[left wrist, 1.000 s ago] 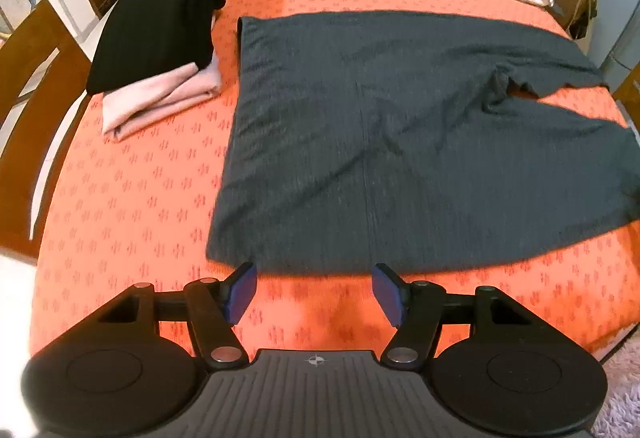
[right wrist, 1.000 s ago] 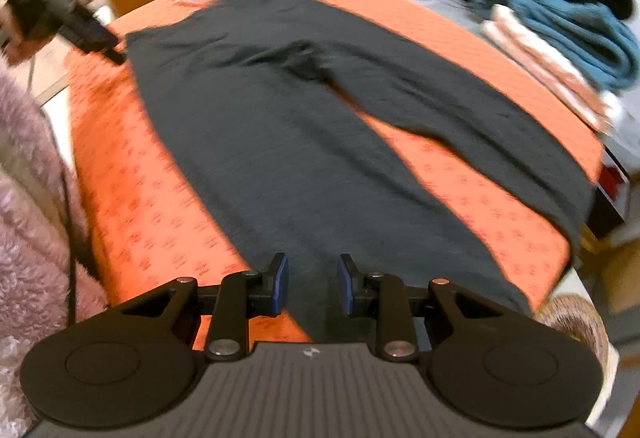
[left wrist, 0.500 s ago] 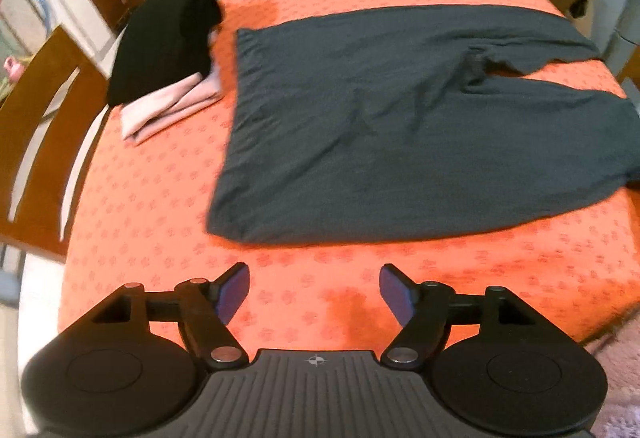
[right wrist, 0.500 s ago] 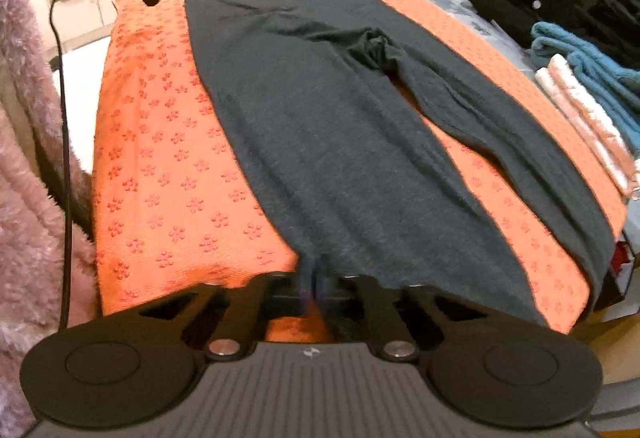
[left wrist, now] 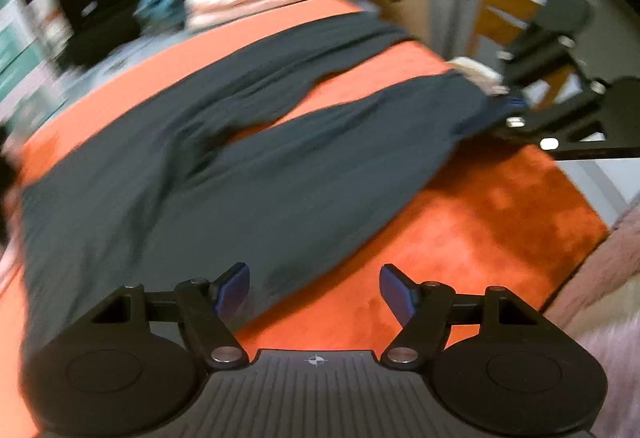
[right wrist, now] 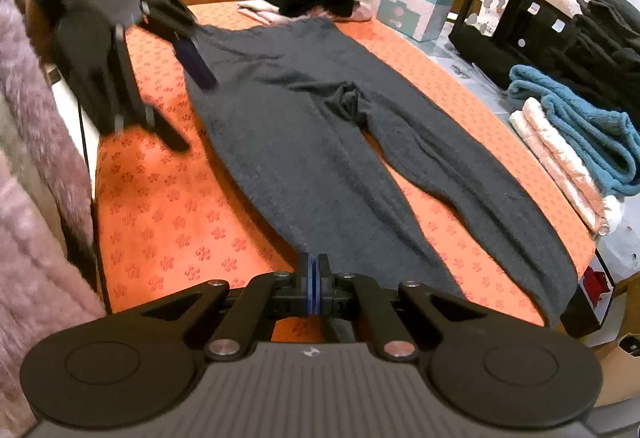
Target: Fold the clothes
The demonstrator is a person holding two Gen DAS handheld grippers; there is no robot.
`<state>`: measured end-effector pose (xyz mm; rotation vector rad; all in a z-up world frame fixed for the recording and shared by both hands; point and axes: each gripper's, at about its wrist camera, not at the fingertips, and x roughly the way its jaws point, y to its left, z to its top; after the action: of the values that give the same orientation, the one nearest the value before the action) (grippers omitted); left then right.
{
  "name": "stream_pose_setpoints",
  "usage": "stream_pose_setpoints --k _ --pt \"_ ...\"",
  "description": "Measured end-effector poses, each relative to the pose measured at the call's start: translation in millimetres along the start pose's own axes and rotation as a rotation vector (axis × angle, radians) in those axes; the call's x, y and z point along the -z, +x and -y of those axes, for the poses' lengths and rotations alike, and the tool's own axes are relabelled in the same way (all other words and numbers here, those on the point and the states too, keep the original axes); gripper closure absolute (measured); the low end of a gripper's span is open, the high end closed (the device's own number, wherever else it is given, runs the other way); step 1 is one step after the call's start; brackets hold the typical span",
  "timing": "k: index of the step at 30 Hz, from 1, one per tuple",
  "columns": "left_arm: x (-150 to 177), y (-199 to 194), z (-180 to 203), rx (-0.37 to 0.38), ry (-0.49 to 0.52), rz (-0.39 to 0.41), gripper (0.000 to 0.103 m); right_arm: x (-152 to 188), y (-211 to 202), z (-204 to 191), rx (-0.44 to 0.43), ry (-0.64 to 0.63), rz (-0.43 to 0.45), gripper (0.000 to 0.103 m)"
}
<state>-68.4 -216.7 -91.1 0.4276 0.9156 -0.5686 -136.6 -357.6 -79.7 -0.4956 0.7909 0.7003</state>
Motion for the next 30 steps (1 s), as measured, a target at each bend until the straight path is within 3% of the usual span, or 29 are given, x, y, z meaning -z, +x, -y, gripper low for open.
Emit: stream_pose_setpoints --k 4,6,8,9,13,15,18,23,25,26,28,30 --pt "-16 20 25 0.024 0.088 0.044 0.031 -2 -2 2 0.006 0.024 0.009 0.101" --pt "-20 26 30 0.02 0.115 0.06 0.047 -2 -2 3 0.008 0.034 0.009 0.101" --pt "-21 29 32 0.025 0.135 0.069 0.089 -2 -2 2 0.009 0.042 0.006 0.101" --pt "-22 29 31 0.029 0.136 0.077 0.095 -2 -1 2 0.009 0.047 0.003 0.101" --pt "-23 23 26 0.035 0.126 0.113 0.098 -1 -1 -3 0.0 0.057 -0.008 0.099" --pt "-23 23 23 0.041 0.119 0.117 0.098 2 -1 -9 -0.007 0.045 -0.008 0.081" --pt "-24 22 21 0.049 0.111 0.123 0.098 5 2 -15 0.009 0.024 -0.026 0.073" --pt "-25 19 18 0.061 0.102 0.134 0.098 21 20 -16 0.116 0.031 -0.097 0.076" --pt "-24 18 17 0.064 0.1 0.137 0.097 29 27 -19 0.203 0.008 -0.131 0.095" --pt "-23 19 17 0.062 0.096 0.135 0.092 31 28 -20 0.234 0.003 -0.138 0.1" --pt "-19 20 14 0.047 0.09 0.134 0.088 28 21 -20 0.272 0.036 -0.117 0.1" --pt "-13 23 10 0.015 0.085 0.129 0.078 22 11 -17 0.312 0.072 -0.091 0.1"
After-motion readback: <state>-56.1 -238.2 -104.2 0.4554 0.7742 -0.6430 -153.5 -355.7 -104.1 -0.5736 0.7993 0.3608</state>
